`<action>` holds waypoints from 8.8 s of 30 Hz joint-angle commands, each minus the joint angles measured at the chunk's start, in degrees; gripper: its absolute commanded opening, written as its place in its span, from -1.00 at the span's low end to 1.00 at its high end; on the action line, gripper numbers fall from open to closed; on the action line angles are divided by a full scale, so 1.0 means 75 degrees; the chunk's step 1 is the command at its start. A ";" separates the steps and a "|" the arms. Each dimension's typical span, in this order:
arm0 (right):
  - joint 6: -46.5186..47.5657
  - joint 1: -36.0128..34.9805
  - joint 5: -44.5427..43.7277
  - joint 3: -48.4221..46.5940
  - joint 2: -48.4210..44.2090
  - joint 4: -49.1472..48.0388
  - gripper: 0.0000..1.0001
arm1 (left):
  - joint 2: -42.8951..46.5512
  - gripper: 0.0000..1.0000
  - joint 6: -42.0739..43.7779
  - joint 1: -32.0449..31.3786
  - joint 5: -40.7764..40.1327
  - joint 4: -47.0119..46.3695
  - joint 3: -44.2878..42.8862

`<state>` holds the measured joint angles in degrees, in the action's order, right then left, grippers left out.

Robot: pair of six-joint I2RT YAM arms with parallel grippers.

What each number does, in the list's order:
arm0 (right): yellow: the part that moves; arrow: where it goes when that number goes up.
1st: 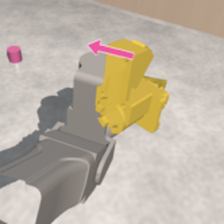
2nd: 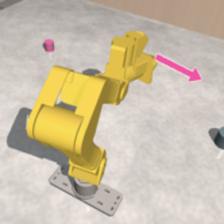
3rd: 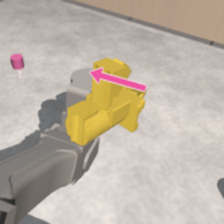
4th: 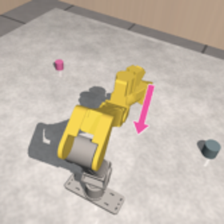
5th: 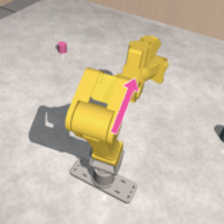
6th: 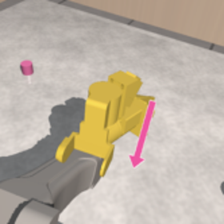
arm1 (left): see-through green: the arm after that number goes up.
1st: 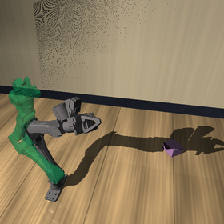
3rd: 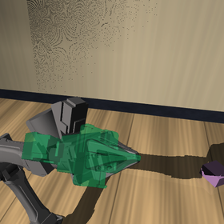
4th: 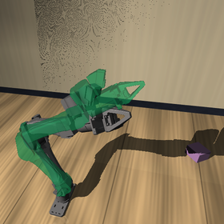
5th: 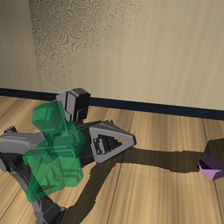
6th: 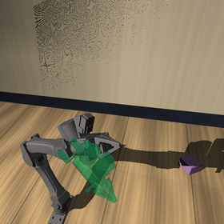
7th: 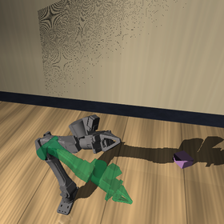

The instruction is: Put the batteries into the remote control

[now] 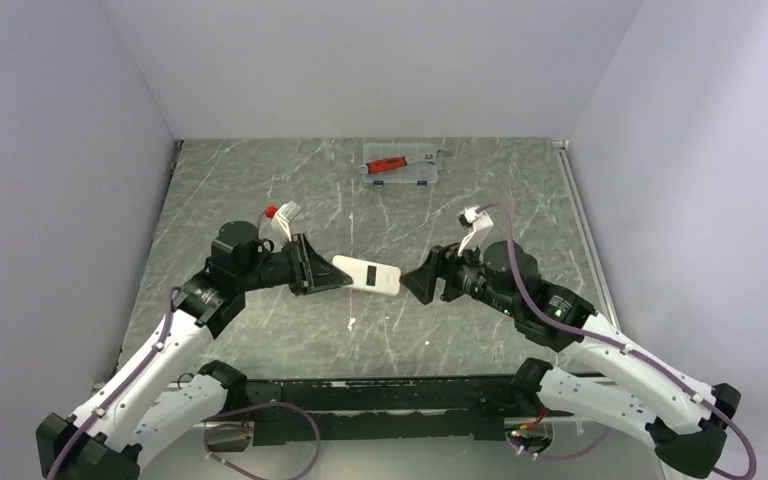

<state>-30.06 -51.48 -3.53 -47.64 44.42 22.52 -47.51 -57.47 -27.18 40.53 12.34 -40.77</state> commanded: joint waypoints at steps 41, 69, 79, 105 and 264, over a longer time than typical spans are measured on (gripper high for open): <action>-0.3453 0.1339 0.3303 0.2048 -0.0193 -0.4708 0.18 | 0.0639 -1.00 -0.0760 0.0041 0.0665 -0.2738 0.0838; -0.3562 0.1333 0.3318 0.2042 0.0166 -0.5068 -0.18 | 0.0401 -1.00 0.0013 0.0026 0.0504 -0.1434 0.0355; -0.3575 0.1333 0.3420 0.2019 0.0310 -0.5287 -0.26 | 0.0335 -1.00 0.0081 0.0016 0.0566 -0.1349 0.0280; -0.3316 0.1333 0.3193 0.2074 -0.0138 -0.4760 -0.66 | 0.0270 -1.00 -0.0052 0.0015 0.0435 -0.1576 0.0371; -0.1159 0.4954 0.3158 0.3870 0.0520 -0.1217 0.04 | 0.0109 -1.00 0.1241 0.0015 -0.0366 0.0242 0.0085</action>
<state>-40.21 -14.48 22.28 -14.85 51.07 9.21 -47.11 -48.75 -27.20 36.18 16.16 -40.49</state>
